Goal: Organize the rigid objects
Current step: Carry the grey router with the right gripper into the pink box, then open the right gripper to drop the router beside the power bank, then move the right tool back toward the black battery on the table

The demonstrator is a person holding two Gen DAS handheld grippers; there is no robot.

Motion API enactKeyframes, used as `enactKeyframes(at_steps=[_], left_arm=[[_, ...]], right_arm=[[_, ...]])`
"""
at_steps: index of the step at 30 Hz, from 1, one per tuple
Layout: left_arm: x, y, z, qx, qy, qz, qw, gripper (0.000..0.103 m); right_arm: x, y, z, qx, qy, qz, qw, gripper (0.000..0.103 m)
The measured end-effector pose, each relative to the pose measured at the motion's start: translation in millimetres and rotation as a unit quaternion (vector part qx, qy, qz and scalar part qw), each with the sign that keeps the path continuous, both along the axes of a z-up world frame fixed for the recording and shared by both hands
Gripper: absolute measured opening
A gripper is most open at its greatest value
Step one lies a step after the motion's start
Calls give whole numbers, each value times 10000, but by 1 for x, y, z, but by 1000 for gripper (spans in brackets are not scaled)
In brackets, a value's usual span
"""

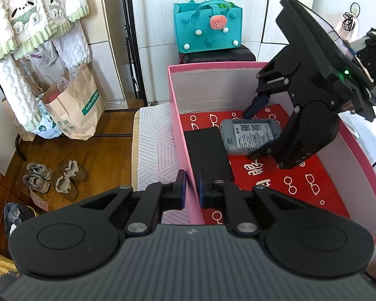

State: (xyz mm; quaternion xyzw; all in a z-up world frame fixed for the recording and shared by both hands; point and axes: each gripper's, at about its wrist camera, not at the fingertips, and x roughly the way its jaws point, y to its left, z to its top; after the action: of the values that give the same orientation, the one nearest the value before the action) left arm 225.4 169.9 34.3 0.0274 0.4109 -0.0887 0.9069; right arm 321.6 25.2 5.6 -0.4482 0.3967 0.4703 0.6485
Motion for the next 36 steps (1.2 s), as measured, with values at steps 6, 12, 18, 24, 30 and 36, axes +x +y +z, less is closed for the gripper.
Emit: enactKeyframes(at_steps=[6,12,18,24,30,36], left_arm=[[0,1,-1,-1,-6,-21,10000,9],[-1,4,-2,-54,-26,-46,10000,9],[-2,5,-2,-70,-59,-33,10000,9],[-2,0,-2,38,-83,-11,10000,9],[-4,1,0,-10,-84,59,9999,9],[-5,-1,2,38,-80,119,9999,8]], right_arm=[[-4,-28,22,675,-377,-213,9968,74],[-20,-90,62,1976,-368,-1324,9706,74],[-52,-151,75,2741,-500,-2352,9311,74],[-84,-199,78,2562,-119,-3091,9158,75],[-112,-236,34,2726,548,-4007,8730,75],[-135,-241,-17,2795,492,-4636,8393,73]])
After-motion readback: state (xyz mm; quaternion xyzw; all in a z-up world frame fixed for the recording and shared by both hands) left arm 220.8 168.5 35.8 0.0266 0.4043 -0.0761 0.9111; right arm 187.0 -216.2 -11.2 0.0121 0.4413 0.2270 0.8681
